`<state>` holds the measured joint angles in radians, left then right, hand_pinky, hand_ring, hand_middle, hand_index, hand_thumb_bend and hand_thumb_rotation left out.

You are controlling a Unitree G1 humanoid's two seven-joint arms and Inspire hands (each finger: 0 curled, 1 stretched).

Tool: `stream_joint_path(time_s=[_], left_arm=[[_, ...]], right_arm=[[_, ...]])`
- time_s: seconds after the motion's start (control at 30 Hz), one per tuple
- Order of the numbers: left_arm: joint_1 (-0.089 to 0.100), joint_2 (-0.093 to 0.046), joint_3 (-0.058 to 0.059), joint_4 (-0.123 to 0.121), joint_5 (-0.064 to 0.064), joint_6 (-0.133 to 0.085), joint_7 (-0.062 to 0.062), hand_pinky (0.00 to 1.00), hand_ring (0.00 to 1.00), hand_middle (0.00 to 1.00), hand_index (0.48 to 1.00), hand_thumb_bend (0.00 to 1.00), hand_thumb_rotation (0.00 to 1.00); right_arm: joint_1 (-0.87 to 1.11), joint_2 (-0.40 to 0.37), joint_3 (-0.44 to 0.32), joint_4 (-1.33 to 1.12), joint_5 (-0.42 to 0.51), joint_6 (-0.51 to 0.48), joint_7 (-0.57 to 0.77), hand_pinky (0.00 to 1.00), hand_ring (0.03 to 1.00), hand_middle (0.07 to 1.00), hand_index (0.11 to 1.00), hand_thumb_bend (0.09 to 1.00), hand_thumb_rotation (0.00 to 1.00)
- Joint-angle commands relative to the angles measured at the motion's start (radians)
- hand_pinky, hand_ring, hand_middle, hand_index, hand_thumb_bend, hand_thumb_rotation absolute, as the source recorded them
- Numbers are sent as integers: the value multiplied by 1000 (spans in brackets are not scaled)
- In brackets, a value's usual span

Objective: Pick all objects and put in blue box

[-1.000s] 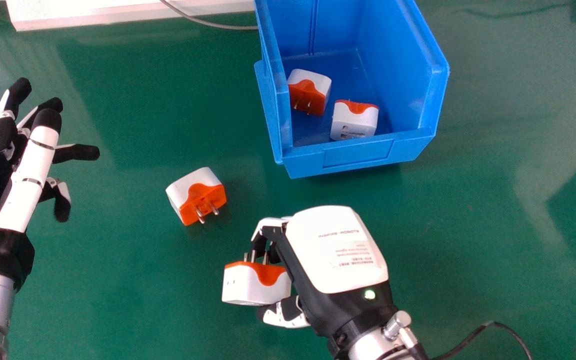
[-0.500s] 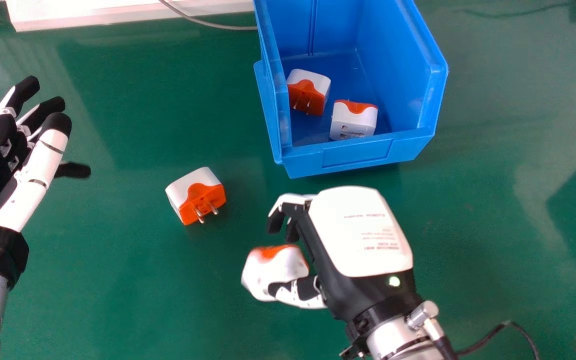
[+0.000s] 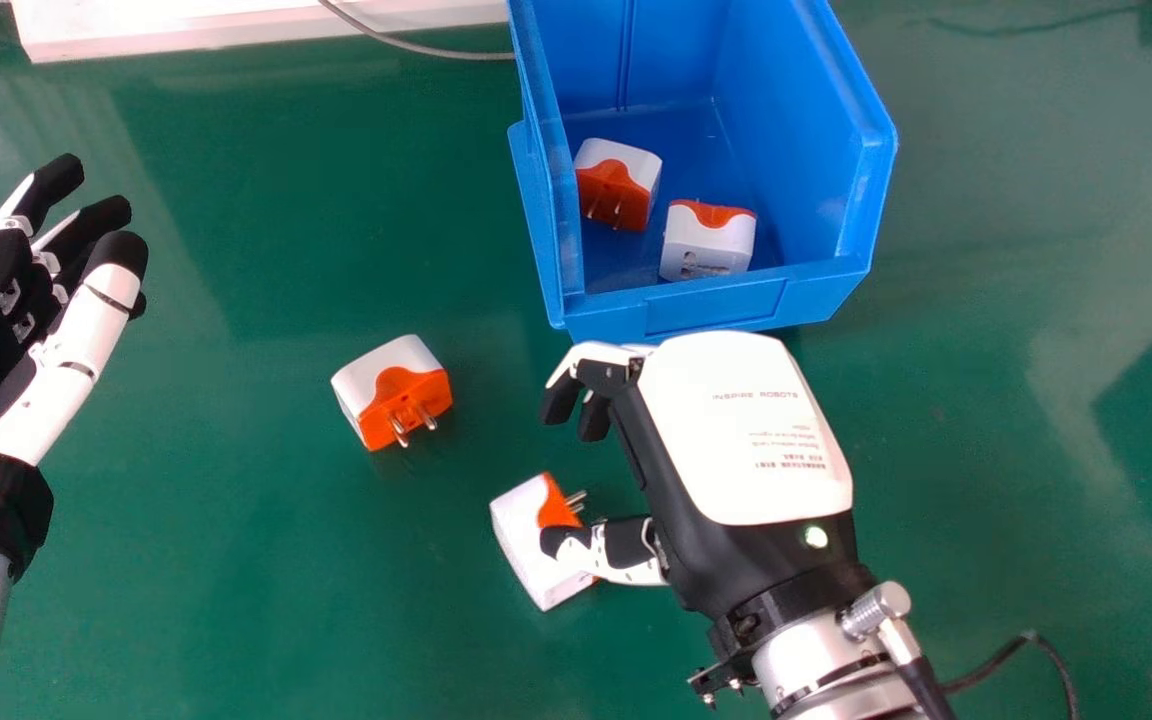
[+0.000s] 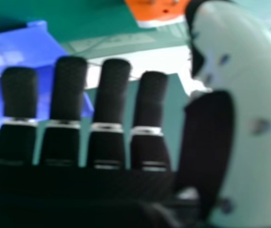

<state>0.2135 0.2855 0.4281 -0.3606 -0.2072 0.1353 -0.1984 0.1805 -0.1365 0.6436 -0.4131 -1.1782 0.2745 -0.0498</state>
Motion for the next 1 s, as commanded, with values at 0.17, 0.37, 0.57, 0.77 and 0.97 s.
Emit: stream_joint_path(time_s=[0.17, 0.37, 0.57, 0.77, 0.97], left_arm=[[2, 10, 10, -28, -15, -3, -1, 828, 891, 862, 905, 447, 503], [5, 11, 11, -34, -17, 1, 0, 829, 890, 860, 903, 451, 494], [6, 8, 7, -37, -15, 1, 2, 828, 889, 858, 901, 453, 486], [5, 5, 3, -38, -15, 1, 3, 827, 888, 857, 898, 452, 473], [10, 0, 1, -50, -20, 4, 4, 825, 886, 856, 896, 448, 463]], right_arm=[[46, 69, 42, -42, 4, 8, -7, 331, 433, 532, 531, 491, 0], [47, 63, 40, -25, 13, 14, 4, 335, 438, 539, 525, 492, 0], [50, 52, 39, -50, 20, 41, 103, 335, 450, 551, 515, 490, 0], [34, 41, 38, -103, -6, 77, 283, 454, 590, 664, 580, 571, 0], [-4, -12, 8, -122, 11, 38, 397, 606, 725, 759, 698, 692, 0]])
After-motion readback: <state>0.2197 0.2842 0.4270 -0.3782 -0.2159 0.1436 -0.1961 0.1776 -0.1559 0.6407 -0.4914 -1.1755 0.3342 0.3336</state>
